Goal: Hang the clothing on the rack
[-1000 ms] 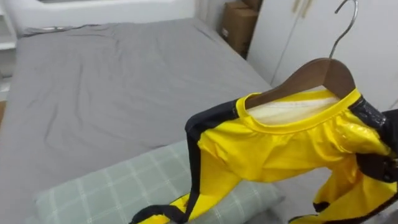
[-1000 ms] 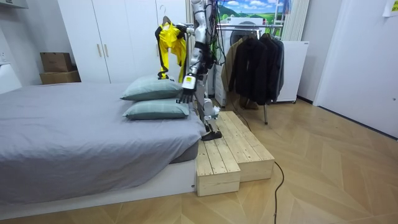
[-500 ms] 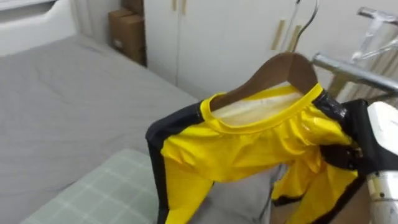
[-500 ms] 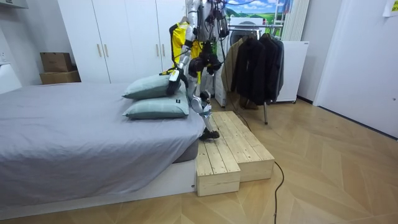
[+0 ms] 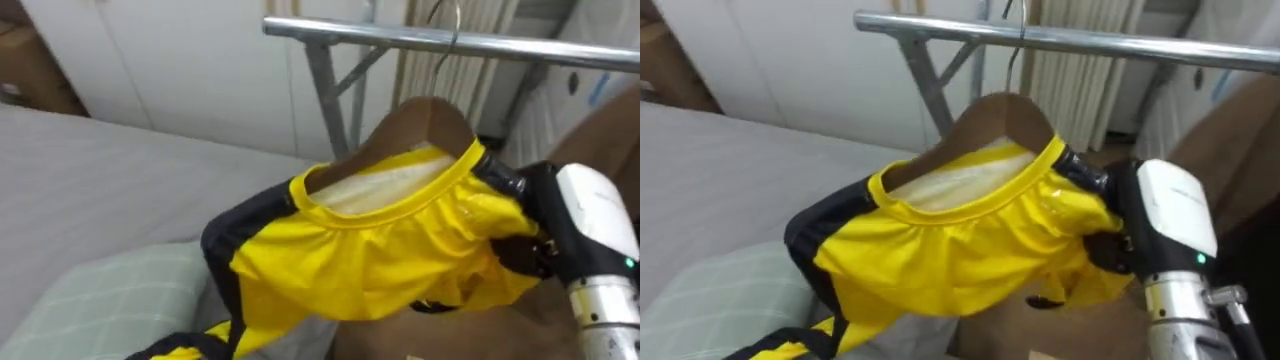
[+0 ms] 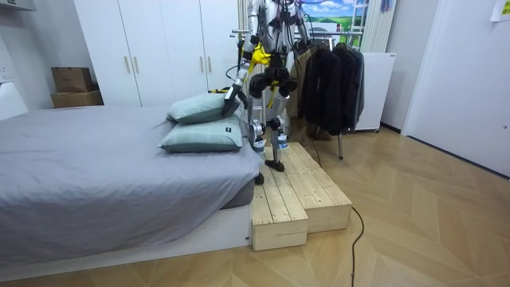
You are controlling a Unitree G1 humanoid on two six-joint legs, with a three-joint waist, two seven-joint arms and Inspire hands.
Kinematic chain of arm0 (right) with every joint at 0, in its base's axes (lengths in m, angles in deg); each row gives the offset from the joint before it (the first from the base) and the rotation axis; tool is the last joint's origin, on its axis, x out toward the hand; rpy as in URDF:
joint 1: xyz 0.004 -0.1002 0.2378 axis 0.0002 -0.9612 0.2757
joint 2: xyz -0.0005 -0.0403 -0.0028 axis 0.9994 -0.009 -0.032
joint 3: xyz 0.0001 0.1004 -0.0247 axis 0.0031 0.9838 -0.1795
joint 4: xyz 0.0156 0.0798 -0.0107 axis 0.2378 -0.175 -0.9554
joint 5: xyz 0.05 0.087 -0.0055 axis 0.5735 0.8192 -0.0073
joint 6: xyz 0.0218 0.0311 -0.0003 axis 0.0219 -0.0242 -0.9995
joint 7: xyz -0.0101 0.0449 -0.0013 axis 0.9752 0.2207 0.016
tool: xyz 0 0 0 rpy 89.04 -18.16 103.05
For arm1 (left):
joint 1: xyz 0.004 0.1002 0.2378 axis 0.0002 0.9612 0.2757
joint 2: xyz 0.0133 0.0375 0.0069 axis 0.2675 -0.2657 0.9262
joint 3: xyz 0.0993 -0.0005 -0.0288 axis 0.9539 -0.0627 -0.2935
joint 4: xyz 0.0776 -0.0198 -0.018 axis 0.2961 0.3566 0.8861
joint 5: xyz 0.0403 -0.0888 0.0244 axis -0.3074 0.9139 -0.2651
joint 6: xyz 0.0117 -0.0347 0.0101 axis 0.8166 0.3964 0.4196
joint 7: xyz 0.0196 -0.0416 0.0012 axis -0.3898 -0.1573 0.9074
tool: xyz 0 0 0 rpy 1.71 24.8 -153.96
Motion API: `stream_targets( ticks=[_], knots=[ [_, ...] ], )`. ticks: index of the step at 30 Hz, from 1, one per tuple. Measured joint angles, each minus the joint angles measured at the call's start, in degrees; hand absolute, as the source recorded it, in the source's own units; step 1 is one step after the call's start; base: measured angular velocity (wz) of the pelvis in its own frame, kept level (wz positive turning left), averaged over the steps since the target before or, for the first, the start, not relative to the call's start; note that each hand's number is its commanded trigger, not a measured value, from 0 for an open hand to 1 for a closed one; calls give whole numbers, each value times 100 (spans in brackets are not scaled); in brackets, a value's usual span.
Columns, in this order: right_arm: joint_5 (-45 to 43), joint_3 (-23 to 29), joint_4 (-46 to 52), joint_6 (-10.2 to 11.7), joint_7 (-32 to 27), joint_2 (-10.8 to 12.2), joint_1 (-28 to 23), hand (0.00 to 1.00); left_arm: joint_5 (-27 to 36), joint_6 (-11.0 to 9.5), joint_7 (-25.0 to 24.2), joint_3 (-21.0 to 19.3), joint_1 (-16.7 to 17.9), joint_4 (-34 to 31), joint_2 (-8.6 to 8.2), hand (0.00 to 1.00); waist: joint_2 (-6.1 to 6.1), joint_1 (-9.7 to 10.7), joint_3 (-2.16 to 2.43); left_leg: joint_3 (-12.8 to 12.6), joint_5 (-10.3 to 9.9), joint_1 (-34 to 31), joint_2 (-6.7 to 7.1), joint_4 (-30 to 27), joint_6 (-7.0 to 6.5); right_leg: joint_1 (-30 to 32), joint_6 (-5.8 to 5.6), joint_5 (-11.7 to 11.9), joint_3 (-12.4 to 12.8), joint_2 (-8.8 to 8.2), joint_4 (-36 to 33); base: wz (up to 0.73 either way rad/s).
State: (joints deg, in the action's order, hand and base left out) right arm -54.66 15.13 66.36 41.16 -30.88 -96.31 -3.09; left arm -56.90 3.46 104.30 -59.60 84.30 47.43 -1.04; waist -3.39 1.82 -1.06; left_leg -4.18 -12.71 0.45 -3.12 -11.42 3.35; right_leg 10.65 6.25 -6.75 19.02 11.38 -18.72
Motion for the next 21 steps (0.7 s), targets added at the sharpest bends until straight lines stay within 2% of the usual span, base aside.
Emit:
stream_targets(
  ticks=[1, 3, 4, 8, 10, 13, 18, 21],
  knots=[
    [-138, 15, 6, -42, -7, 63, -52, 100, 19, 4, -2, 11, 23, 32, -23, 0, 8, 104, 3, -46, 8, -31, 10, 1, -12, -101, -5, 99, 123, 41, 130, -72],
    [-180, 26, 6, -159, -7, 71, -125, 100, 20, 2, -2, 126, 31, 167, -41, 0, 46, 231, 10, -56, 43, -126, -25, -4, -4, -138, -7, 146, 186, 105, 161, -49],
    [-181, 26, 6, -224, -2, 81, -159, 100, 26, 2, -2, 190, 82, 196, -49, 0, 47, 279, 20, -84, 151, -188, -16, -47, -29, -144, -27, 173, 351, 167, 159, -49],
    [-181, 27, 4, -223, 3, 91, -169, 100, 65, -52, -2, 373, 150, 352, -65, 0, 27, 257, 28, -464, 180, -175, 6, -29, -101, -78, -154, 290, 704, 225, 220, -50],
    [-170, 19, 3, -212, 9, 98, -184, 100, 71, -214, -2, 381, 229, 489, -66, 0, -5, 191, 47, -716, 143, -153, -5, -15, -154, -19, -215, 337, 877, 263, 220, -56],
    [-138, 60, 3, -203, 8, 97, -183, 100, 74, -353, -2, 376, 239, 664, -66, 0, -54, 87, 79, -981, 95, -74, -26, 37, -179, 33, -232, 364, 904, 275, 206, -38],
    [-58, 89, 1, -87, 6, 96, -183, 100, 74, -562, -2, 271, 317, 721, -52, 0, -87, -32, 85, -1007, 103, 91, -37, 180, -168, -104, -205, 380, 937, 286, 316, -3],
    [-28, 89, 1, 27, 6, 97, -176, 100, 75, -592, -2, 208, 341, 722, -51, 0, -85, -81, 81, -1003, 101, 143, -74, 207, -158, -185, -155, 404, 933, 301, 408, 0]
  ],
)
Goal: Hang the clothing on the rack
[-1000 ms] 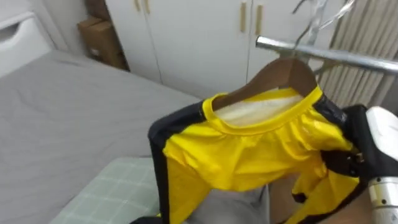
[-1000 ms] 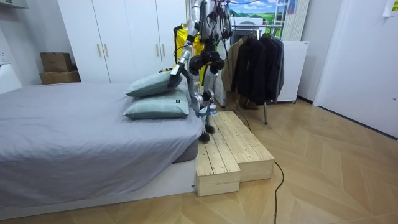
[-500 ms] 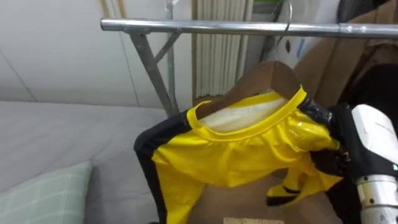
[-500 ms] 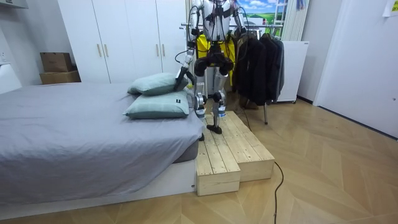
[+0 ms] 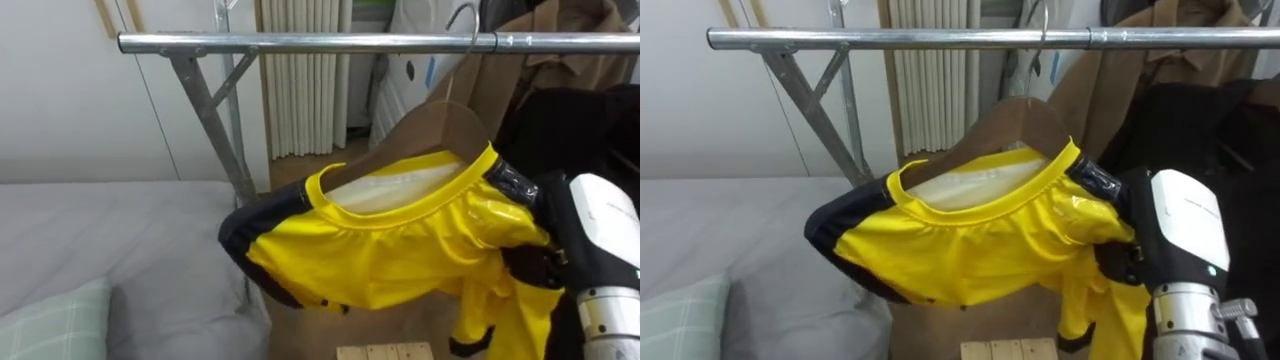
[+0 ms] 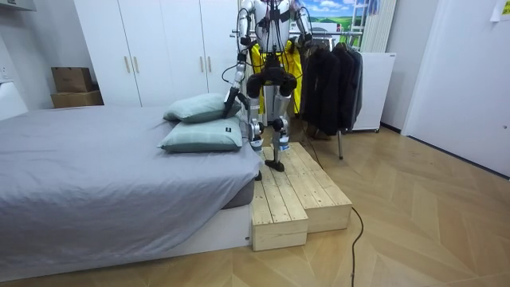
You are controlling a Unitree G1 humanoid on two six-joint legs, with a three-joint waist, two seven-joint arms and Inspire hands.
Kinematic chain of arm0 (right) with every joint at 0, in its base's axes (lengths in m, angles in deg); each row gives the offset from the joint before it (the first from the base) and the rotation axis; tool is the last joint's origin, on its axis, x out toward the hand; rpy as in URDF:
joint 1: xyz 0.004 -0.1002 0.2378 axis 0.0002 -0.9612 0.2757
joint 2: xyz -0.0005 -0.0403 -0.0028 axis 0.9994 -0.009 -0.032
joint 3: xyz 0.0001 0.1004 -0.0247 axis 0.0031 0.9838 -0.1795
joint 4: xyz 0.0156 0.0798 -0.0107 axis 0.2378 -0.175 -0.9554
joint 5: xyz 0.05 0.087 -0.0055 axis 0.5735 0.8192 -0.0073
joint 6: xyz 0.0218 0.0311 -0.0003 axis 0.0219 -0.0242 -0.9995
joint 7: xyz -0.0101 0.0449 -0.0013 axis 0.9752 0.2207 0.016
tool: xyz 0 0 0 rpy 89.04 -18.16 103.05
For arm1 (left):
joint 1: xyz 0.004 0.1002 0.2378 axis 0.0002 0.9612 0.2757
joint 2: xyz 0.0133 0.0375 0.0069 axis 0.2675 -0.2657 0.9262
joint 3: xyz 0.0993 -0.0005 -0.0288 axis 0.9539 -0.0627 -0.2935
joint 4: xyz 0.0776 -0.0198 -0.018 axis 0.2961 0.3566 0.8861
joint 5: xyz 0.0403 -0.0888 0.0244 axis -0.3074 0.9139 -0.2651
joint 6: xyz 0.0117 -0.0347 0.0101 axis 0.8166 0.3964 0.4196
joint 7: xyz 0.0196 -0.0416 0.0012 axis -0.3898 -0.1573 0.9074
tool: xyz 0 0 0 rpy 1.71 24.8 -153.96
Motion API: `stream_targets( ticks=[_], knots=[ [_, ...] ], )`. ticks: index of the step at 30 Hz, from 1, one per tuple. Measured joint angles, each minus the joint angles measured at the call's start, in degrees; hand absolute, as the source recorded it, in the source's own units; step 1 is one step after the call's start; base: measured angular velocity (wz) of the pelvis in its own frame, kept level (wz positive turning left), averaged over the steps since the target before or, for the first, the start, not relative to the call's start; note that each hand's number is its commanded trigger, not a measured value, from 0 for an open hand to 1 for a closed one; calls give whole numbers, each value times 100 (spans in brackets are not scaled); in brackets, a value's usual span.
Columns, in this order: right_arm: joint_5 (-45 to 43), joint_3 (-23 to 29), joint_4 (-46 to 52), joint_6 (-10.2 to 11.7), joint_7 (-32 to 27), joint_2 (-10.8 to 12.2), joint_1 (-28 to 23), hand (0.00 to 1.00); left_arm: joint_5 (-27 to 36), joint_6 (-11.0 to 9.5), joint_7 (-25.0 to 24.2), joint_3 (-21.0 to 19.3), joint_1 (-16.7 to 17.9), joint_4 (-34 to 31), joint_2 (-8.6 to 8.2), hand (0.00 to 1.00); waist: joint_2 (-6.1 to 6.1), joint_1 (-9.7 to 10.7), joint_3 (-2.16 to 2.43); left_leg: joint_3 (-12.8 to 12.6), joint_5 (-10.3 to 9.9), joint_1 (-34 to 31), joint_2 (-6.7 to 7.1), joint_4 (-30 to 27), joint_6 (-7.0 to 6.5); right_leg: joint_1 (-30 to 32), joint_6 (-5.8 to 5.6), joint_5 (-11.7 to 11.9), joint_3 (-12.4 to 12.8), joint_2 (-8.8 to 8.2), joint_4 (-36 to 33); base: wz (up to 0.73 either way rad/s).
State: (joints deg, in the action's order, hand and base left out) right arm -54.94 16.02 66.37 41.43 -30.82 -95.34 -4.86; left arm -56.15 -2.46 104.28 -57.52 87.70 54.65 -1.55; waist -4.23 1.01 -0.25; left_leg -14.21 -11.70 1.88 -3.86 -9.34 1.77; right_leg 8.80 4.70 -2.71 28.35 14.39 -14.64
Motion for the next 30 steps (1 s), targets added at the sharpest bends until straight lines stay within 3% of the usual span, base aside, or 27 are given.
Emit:
stream_targets(
  ticks=[1, 7, 11, 13, 15, 23, 30],
  knots=[
    [40, 0, 0, 40, 1, 4, 0, 100, 1, -11, 0, -58, 6, 0, -3, 0, 0, -2, 0, 0, -7, 0, -9, 1, 9, 0, 50, 23, 1, 9, 5, 0],
    [139, -4, -3, 50, 42, 236, 0, 100, -2, -19, 6, -142, 11, -6, -4, 0, -3, 10, -2, 9, -14, -19, -34, 1, 26, -38, 101, 31, 12, 16, 93, 4],
    [392, -7, -3, 50, 64, 236, 11, 100, -13, -19, 7, -167, 9, -5, 3, 0, -21, 16, -14, 73, -12, 14, -31, -19, 26, -117, 122, 16, -4, 4, 116, 8],
    [429, -6, -3, 50, 170, 240, 89, 100, -14, -44, 9, -222, 7, -1, 24, 0, -70, 17, -46, 92, -12, 32, -28, -20, 26, -131, 123, -34, -30, -3, 112, 6],
    [438, -5, -3, 50, 221, 240, 155, 100, -13, -90, 9, -238, 7, 4, 26, 0, -84, 17, -55, 115, -12, 23, -27, -20, 26, -153, 72, -66, -26, -5, 129, 9],
    [593, 76, -129, 52, 245, 238, 172, 100, -7, -190, 37, -268, 11, 49, 25, 0, -93, -20, -51, 203, -12, 63, -11, -24, 26, -189, 108, -93, -210, -53, 112, 7],
    [1064, 114, -542, 13, 319, -76, 313, 100, -18, -320, 37, -287, 1, 25, 27, 0, -60, -220, -40, 323, -12, 63, 12, -37, 25, -206, 146, -108, -282, -79, 88, 5]
  ],
)
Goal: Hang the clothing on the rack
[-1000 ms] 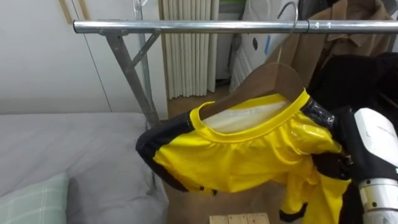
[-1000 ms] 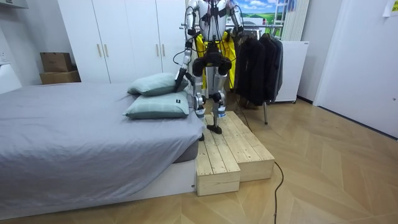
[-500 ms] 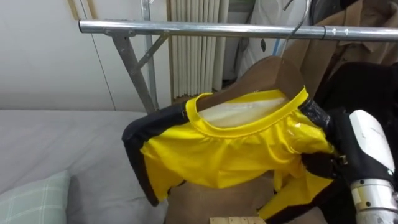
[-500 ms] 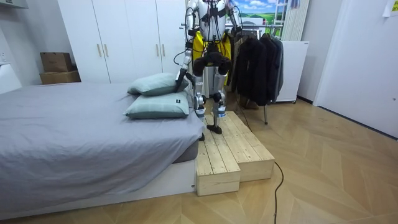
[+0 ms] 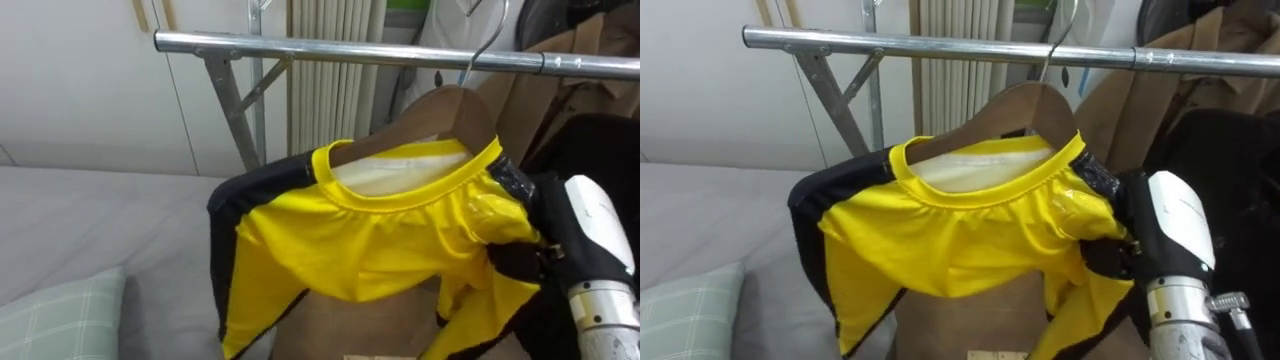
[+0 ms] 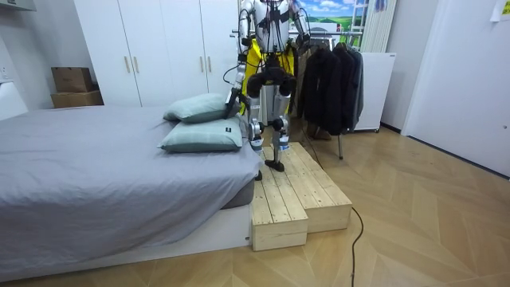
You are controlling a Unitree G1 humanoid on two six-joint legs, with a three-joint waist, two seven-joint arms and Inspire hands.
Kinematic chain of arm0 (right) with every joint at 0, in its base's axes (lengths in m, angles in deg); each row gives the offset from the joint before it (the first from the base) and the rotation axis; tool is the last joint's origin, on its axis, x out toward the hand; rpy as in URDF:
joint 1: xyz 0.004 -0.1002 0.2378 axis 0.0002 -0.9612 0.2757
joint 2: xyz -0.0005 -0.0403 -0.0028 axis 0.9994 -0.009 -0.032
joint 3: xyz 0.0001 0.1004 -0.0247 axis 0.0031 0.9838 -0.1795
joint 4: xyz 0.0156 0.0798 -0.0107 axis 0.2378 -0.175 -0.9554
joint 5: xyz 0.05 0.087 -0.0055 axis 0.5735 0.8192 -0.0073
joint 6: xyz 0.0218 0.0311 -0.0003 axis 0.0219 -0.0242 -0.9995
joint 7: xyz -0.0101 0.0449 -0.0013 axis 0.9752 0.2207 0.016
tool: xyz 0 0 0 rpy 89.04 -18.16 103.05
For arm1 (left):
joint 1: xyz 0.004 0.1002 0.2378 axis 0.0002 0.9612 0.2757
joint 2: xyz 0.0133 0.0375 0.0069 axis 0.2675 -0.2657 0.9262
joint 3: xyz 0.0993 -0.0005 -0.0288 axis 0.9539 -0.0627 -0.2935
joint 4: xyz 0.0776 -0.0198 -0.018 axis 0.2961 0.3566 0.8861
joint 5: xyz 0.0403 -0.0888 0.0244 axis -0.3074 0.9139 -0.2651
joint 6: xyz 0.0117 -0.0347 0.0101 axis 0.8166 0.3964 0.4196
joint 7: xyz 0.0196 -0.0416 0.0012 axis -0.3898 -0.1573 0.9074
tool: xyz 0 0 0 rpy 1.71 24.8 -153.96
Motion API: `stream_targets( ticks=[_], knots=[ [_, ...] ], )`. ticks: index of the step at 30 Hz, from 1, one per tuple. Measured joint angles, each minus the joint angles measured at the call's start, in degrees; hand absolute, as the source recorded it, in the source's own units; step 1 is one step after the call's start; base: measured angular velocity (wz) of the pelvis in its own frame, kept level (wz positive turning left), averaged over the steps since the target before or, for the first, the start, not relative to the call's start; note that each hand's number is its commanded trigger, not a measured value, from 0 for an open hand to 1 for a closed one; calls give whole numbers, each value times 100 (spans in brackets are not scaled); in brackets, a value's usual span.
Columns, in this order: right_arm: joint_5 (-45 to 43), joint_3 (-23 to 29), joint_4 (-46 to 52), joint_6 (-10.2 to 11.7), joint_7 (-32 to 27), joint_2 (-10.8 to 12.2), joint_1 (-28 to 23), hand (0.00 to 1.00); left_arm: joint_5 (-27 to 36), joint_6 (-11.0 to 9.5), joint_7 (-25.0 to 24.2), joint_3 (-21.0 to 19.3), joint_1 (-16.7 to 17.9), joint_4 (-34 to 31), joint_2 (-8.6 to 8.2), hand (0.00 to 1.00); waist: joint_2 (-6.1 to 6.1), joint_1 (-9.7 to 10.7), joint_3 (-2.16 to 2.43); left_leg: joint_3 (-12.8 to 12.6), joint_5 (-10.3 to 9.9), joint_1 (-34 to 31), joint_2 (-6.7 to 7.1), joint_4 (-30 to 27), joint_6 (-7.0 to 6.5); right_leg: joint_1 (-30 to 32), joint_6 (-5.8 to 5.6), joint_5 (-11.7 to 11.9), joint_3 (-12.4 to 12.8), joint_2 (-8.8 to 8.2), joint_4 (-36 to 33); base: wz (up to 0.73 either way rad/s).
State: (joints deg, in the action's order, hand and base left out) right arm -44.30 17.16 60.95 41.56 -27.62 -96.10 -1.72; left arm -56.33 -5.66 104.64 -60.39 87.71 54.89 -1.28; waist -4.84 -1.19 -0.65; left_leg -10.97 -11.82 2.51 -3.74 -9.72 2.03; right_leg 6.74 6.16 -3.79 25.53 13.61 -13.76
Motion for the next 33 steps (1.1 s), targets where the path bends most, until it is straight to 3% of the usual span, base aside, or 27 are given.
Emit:
stream_targets(
  ticks=[7, 12, 23, 30, 33],
  knots=[
    [381, 96, -636, 10, 113, -12, 442, 100, 5, -148, -4, -42, -2, -23, 2, 0, 6, -78, 4, 207, 1, 22, 24, -2, 0, -62, 33, -39, -206, -56, -1, 16],
    [1168, 212, -863, 8, 116, -54, 594, 100, -1, -266, -17, -214, 7, -29, 0, 0, -16, -274, 13, 233, 1, 48, 27, -3, -1, -96, 40, -43, -230, -67, 4, 3],
    [1575, 210, -1579, -14, 191, -73, 845, 100, -130, -279, -157, -455, -26, -152, 35, 0, -48, -560, 26, 371, 1, 124, 38, 5, -1, -228, 85, -81, -391, -112, 65, 7],
    [1567, 182, -1648, -20, 312, -76, 995, 100, -291, -271, -228, -441, -97, -161, 95, 0, -123, -563, -5, 411, 1, 104, 47, 5, 0, -178, 106, -155, -468, -119, -23, 4],
    [1555, 182, -1761, -14, 363, -91, 1117, 100, -293, -258, -308, -438, -94, -164, 123, 0, -146, -552, 4, 417, 1, 102, 48, 4, 0, -178, 108, -155, -464, -121, -26, 0]
  ],
)
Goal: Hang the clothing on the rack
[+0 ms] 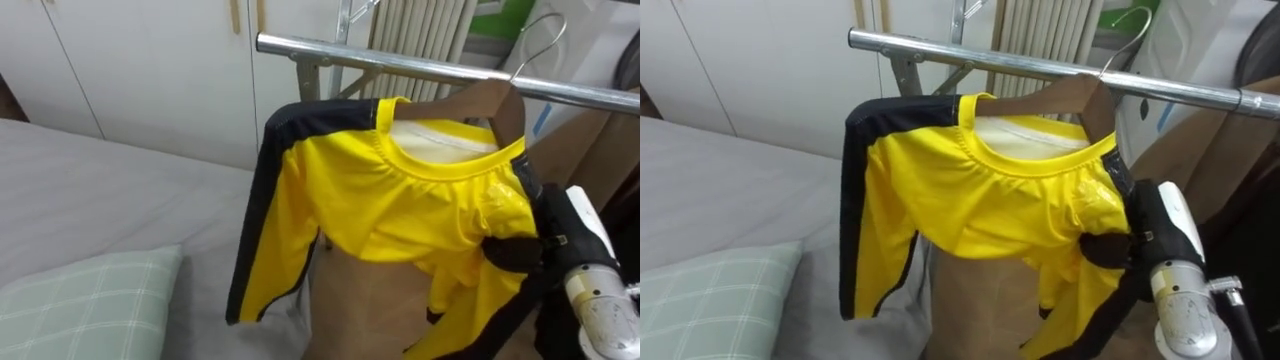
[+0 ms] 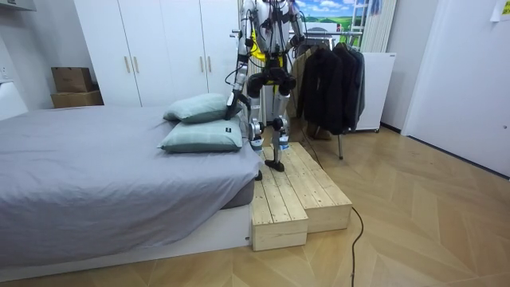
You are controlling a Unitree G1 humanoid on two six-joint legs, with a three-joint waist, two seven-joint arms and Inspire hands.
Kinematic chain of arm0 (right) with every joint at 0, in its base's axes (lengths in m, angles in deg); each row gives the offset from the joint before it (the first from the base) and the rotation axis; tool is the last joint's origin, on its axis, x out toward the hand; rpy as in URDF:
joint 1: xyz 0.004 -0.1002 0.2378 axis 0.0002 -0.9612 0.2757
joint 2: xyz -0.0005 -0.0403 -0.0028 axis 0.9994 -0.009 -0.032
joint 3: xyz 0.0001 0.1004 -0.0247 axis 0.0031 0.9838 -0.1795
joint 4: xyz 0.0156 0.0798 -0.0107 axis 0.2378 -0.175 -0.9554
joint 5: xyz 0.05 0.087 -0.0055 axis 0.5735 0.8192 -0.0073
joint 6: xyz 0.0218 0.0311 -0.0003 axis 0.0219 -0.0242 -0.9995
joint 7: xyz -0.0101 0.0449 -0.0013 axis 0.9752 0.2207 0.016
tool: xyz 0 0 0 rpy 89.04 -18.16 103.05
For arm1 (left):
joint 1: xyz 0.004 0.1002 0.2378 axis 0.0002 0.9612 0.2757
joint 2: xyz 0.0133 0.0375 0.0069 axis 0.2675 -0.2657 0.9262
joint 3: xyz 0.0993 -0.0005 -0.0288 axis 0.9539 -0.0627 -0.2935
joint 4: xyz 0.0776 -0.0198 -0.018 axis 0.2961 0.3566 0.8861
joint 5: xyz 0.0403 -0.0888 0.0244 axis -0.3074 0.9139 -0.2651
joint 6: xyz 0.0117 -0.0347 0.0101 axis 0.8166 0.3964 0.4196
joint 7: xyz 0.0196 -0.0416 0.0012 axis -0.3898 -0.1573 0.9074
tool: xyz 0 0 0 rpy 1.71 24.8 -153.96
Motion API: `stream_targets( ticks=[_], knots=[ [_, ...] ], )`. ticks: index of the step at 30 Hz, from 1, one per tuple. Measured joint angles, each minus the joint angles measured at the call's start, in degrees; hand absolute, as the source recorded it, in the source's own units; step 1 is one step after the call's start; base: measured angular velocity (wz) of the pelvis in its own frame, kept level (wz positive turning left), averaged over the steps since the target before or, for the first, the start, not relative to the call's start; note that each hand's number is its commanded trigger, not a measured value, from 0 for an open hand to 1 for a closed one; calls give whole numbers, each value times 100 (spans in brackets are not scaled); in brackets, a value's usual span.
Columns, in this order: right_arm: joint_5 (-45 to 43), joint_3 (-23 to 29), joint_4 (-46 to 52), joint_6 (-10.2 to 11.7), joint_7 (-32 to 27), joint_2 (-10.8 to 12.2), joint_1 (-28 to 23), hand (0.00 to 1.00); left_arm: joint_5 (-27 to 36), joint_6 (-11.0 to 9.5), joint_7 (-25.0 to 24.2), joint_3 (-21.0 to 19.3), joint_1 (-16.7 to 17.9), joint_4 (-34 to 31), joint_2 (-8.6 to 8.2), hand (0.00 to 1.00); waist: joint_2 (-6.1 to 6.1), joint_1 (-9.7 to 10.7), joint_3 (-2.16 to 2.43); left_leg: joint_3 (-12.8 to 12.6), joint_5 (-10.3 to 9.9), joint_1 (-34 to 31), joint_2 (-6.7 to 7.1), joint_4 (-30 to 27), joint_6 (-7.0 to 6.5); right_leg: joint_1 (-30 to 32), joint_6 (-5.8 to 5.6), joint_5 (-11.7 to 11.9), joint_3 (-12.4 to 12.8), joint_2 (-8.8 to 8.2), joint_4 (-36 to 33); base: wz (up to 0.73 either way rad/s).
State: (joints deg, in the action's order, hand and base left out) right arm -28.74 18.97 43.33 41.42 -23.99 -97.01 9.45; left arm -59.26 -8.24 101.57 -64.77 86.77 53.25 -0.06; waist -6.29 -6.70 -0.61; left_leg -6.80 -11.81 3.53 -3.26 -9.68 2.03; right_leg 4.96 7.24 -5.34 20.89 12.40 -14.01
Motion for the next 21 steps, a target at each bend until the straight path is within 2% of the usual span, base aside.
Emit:
stream_targets(
  ticks=[5, 11, 21],
  knots=[
    [150, 0, -16, 0, 78, -120, 42, 100, -23, 12, -17, 0, 1, -62, 5, 0, -13, -8, 1, 38, 0, 2, 8, 0, 0, 0, 0, 0, -77, -17, -7, 5],
    [235, 0, -353, 32, 199, -130, 329, 100, -24, 128, -125, -2, 33, -256, 39, 0, -30, 12, -1, 81, 6, 0, 17, -17, 10, -1, -18, -34, -66, -17, -50, 1],
    [308, 2, -710, 110, 278, -131, 536, 100, -24, 132, -125, -6, 128, -467, 39, 0, -66, 4, 1, 122, 6, -38, 26, -113, 9, -13, -27, -10, -71, -29, -62, 0]
  ],
)
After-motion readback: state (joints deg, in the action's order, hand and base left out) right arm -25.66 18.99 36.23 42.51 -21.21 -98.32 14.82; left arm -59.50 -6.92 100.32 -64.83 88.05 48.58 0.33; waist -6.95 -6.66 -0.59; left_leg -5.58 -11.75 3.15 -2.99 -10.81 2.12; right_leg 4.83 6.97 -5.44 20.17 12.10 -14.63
